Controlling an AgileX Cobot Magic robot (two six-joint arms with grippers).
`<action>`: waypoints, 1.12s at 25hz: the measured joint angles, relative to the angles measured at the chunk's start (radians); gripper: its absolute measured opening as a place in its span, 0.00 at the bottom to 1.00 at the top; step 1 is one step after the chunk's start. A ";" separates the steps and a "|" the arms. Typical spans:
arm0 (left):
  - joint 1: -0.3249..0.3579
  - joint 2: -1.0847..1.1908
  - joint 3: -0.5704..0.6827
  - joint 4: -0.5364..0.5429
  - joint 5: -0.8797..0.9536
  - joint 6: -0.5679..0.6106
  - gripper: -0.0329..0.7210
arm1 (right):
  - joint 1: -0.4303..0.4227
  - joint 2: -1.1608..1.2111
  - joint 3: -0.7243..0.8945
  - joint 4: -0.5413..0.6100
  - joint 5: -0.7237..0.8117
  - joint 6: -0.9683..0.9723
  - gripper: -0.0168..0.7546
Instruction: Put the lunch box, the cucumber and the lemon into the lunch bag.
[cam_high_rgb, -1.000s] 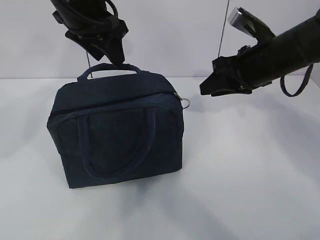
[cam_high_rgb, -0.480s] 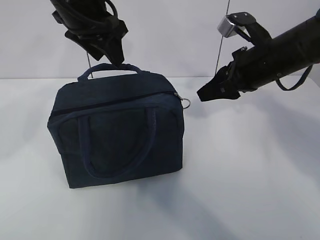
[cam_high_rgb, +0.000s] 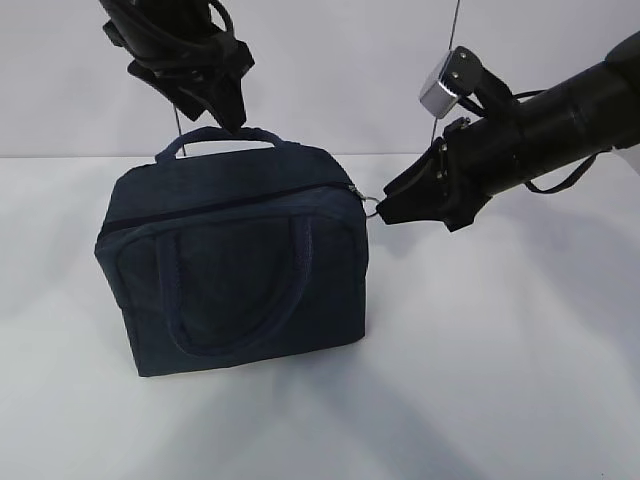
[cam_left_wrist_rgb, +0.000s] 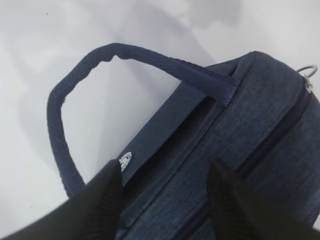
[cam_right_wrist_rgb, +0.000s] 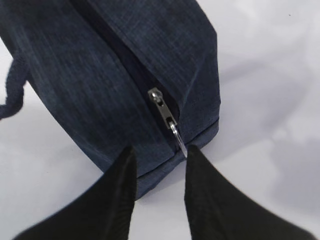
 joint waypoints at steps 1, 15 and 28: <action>0.000 0.000 0.000 0.002 0.000 0.000 0.56 | 0.000 0.004 0.000 0.001 0.000 -0.027 0.33; 0.000 0.000 0.000 0.011 0.001 0.000 0.56 | 0.000 0.056 0.000 0.061 -0.054 -0.175 0.33; 0.000 0.000 0.000 0.011 0.002 0.000 0.55 | 0.000 0.090 0.000 0.151 -0.053 -0.293 0.33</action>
